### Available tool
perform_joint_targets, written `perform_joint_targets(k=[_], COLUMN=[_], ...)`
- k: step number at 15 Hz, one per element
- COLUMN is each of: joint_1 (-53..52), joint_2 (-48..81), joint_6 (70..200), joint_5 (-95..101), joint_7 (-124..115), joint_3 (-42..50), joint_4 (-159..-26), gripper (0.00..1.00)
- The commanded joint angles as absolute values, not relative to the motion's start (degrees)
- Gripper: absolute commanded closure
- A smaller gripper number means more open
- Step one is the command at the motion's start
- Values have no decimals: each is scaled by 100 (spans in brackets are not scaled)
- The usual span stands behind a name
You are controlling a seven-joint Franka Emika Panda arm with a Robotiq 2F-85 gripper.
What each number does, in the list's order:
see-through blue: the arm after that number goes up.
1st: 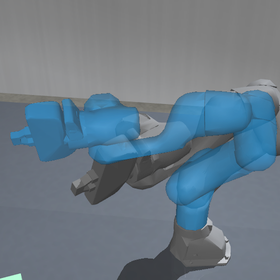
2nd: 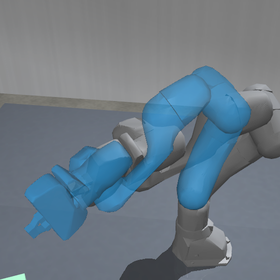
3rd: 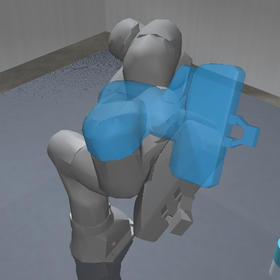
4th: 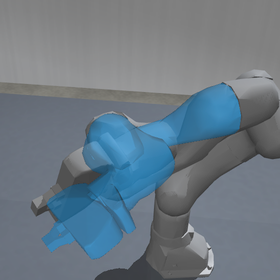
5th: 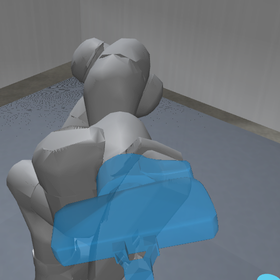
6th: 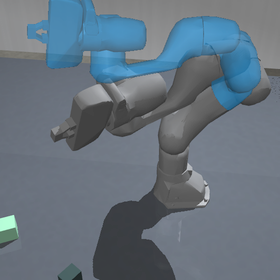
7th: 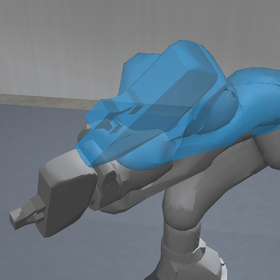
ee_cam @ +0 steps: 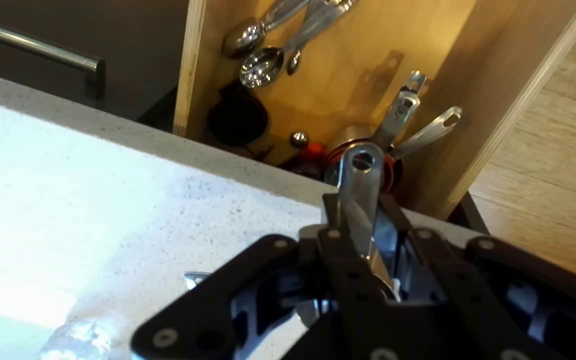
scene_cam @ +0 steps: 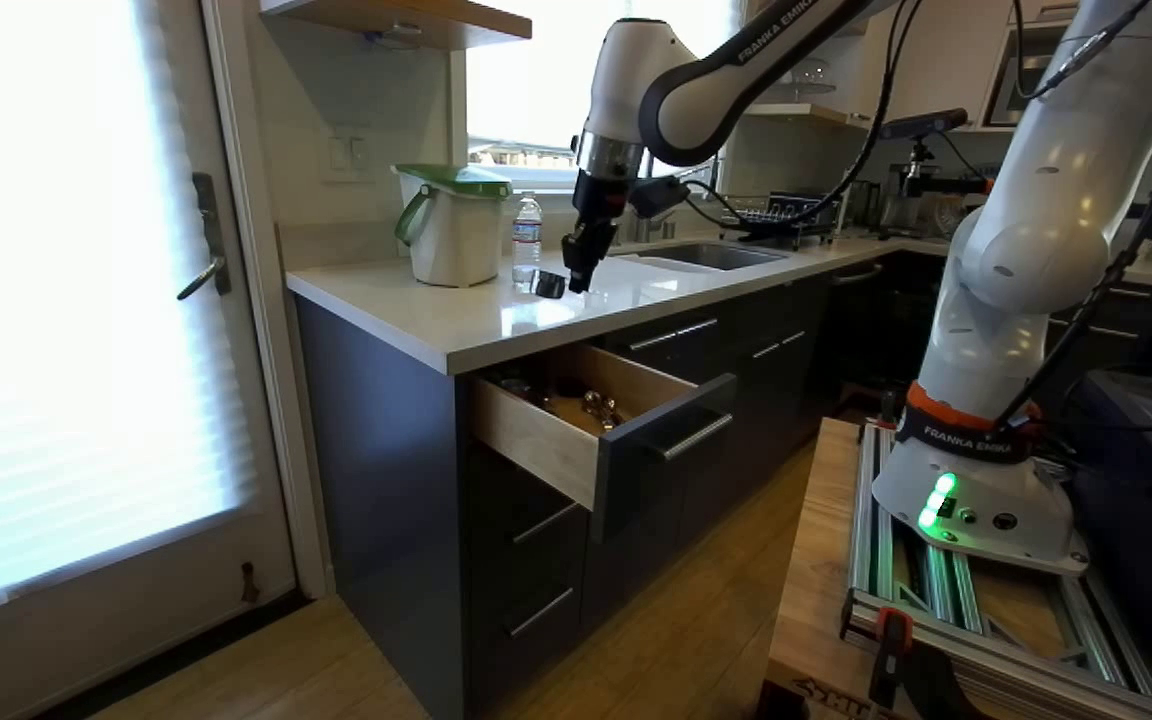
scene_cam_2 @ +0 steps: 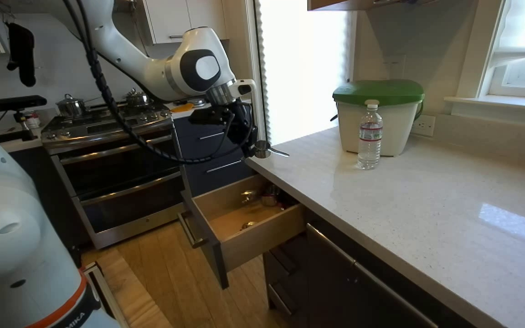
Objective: Transfer the scooper to the counter
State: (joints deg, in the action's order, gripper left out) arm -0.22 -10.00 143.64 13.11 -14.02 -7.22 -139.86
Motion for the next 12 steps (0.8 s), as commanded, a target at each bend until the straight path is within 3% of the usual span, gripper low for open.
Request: perform_joint_targets(k=[1,12], joint_1=[64,-839], joint_2=[-179,2075], joint_6=[14272,13616], joint_5=[1920,3607], joint_7=[-2168,-4436], joint_3=[-803,-45], joint_4=[-13149,-10816], gripper=[95,95])
